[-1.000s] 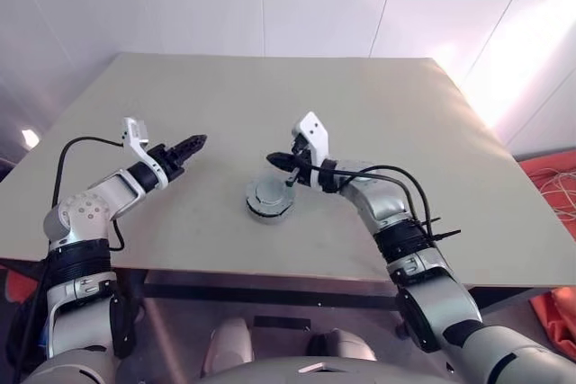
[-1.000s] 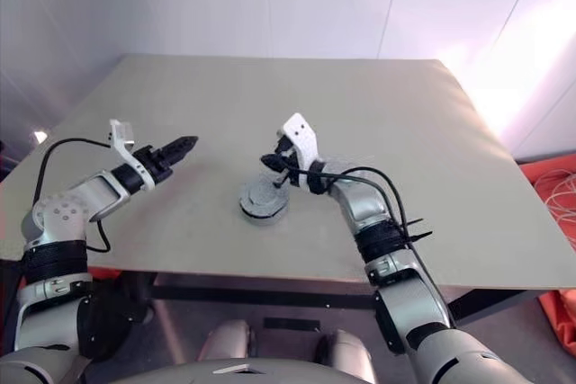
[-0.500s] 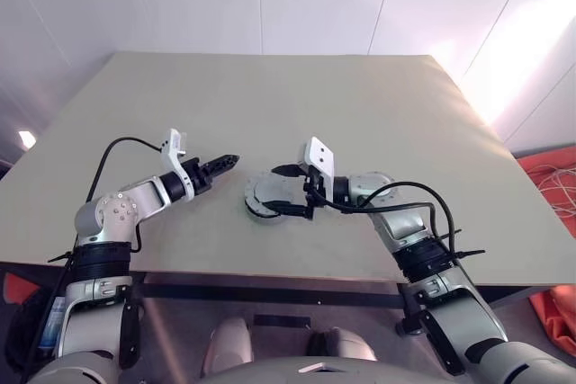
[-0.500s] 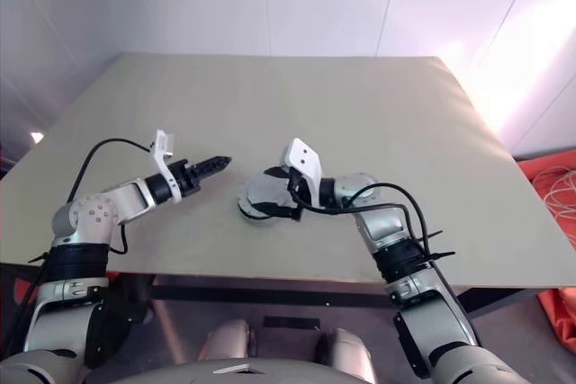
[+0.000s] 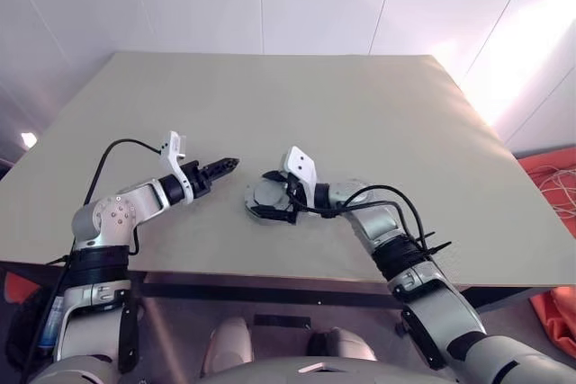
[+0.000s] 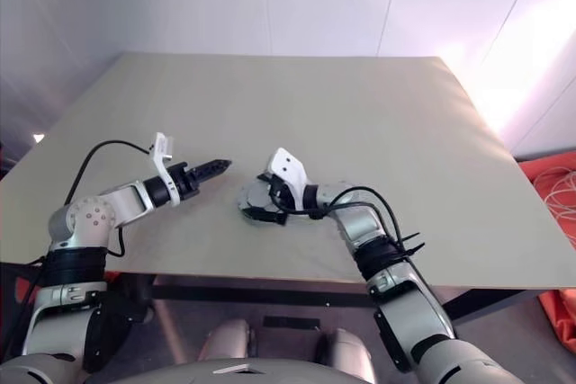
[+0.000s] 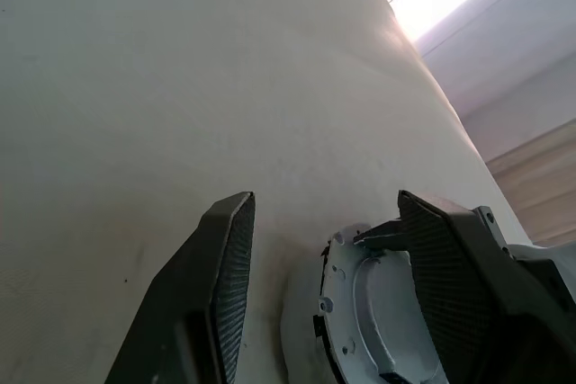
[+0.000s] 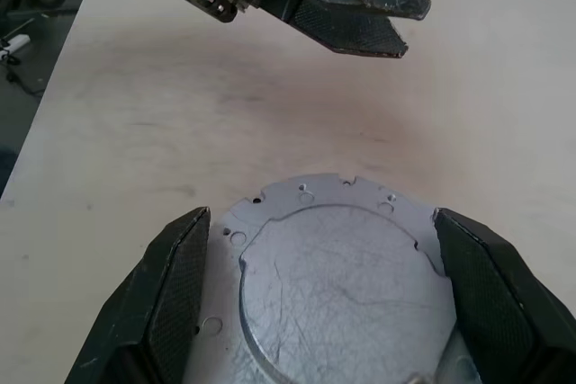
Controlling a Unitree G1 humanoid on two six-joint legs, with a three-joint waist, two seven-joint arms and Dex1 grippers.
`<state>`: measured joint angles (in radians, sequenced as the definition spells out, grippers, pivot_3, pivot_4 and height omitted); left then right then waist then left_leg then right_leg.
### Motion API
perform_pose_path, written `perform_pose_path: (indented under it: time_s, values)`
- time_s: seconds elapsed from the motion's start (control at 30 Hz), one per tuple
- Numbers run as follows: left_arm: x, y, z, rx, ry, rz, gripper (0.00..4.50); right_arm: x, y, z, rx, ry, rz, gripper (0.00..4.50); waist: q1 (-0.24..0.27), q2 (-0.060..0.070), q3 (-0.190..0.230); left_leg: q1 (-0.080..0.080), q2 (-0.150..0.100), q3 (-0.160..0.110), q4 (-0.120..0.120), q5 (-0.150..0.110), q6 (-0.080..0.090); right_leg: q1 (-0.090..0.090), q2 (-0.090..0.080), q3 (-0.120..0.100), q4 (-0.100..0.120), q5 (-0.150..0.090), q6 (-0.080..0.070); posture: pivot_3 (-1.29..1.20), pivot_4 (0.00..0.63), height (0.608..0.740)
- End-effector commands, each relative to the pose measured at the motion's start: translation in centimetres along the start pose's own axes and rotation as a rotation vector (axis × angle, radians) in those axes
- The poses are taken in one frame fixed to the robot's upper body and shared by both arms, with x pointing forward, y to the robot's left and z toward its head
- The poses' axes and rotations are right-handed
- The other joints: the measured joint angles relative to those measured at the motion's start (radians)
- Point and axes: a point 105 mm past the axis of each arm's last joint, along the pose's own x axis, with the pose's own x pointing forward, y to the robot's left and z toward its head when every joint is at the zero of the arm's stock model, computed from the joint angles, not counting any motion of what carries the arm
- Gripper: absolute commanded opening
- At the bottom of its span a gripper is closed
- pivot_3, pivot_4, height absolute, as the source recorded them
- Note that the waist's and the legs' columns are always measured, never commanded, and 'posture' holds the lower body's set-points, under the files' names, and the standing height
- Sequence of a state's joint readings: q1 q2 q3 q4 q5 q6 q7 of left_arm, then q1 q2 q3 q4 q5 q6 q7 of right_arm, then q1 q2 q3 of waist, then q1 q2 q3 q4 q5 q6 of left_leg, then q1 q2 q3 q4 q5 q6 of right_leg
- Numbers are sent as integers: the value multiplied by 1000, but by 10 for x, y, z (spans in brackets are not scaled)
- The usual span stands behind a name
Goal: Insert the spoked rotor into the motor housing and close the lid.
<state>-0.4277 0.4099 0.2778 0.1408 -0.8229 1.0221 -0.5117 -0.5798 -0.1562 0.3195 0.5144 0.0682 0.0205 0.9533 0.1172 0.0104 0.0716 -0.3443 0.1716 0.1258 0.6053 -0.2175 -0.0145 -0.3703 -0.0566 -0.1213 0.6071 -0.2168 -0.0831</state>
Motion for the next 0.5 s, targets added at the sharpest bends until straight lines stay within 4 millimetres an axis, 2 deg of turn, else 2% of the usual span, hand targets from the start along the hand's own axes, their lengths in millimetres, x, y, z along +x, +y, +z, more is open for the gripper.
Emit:
perform_pose_path:
  time_s: [0.03, 0.23, 0.33, 0.4, 0.5]
  values:
    - [-7, -6, 15, 46, -43, -2, 2687, 1, -3, 1, -17, -8, -8, 4473, 0, 0, 0, 0, 0, 0, 0, 0, 0, 0, 0, 0, 0, 0, 0, 0, 0, 740]
    - [-11, -4, 15, 44, -48, 9, 2687, 1, -6, -1, -3, -18, -19, 4473, -10, 0, 0, 1, 0, 0, 0, -1, 2, 3, 0, 0, 0, 0, 0, 0, 0, 740]
    - [-11, -4, 16, 44, -51, 13, 2687, 1, -5, 0, 2, -25, -6, 3840, -15, 0, 0, 1, 0, 0, 0, -2, 2, 3, 0, 0, 0, 0, 0, 0, 0, 740]
    - [-11, -3, 16, 43, -54, 15, 2687, -1, -5, 0, 3, -26, -2, 3190, -17, 0, 0, 1, 0, 0, 0, -2, 3, 3, 0, 0, 0, 0, 0, 0, 0, 740]
    - [-11, -3, 17, 43, -58, 18, 2687, -2, -3, -2, 0, -15, 22, 3150, -17, 0, 0, 0, 0, 0, 0, -2, 3, 2, 0, 0, 0, 0, 0, 0, 0, 740]
